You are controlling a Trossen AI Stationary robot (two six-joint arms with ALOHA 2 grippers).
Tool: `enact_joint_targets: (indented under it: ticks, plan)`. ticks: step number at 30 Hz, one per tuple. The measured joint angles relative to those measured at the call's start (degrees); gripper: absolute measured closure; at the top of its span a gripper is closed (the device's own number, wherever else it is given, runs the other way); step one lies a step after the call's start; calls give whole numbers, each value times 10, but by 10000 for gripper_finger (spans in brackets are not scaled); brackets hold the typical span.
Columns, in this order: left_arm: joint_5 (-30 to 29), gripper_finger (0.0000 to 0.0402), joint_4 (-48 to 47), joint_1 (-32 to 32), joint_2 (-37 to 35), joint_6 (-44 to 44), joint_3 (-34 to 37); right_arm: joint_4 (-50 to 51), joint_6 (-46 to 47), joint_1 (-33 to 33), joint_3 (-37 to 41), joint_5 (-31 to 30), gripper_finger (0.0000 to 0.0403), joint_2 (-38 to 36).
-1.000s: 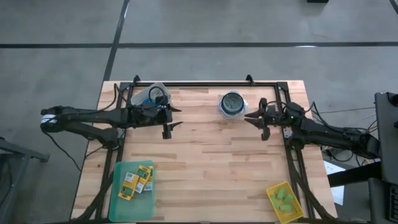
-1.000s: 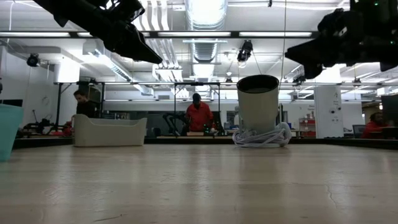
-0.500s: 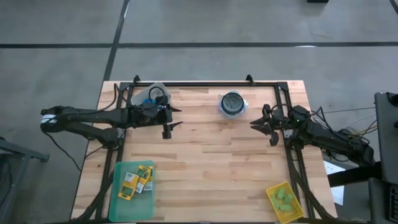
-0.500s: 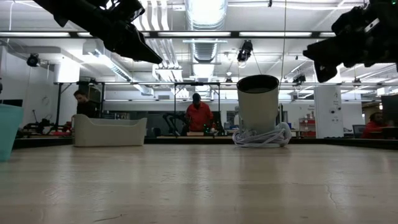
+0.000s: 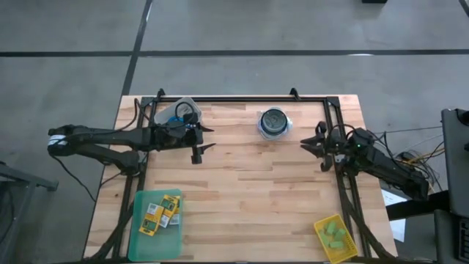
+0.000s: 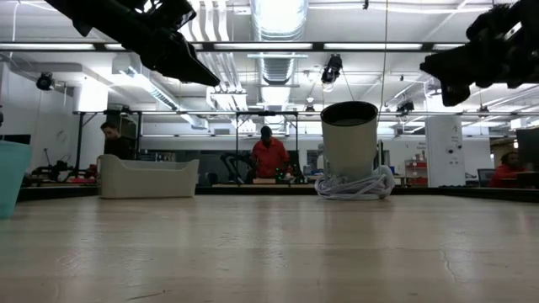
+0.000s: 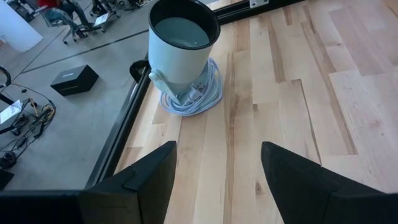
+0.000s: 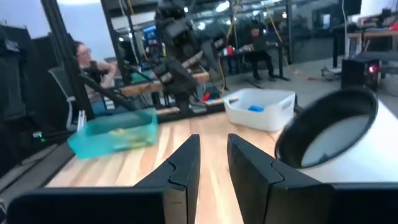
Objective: Pick & Place School Supplies
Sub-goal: Return to Home Position
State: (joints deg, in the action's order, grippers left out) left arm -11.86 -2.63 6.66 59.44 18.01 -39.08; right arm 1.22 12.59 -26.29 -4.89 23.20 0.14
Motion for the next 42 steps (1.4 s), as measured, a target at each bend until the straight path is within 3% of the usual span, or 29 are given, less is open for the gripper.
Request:
enact_joint_targets:
  ticks: [6,42]
  plan:
    - [0,161,0,0,0,0,0,-47,20,1,44,-9,323,0]
    - [4,161,8,0,-6,-7,0,-58,3,1,44,-23,323,4]
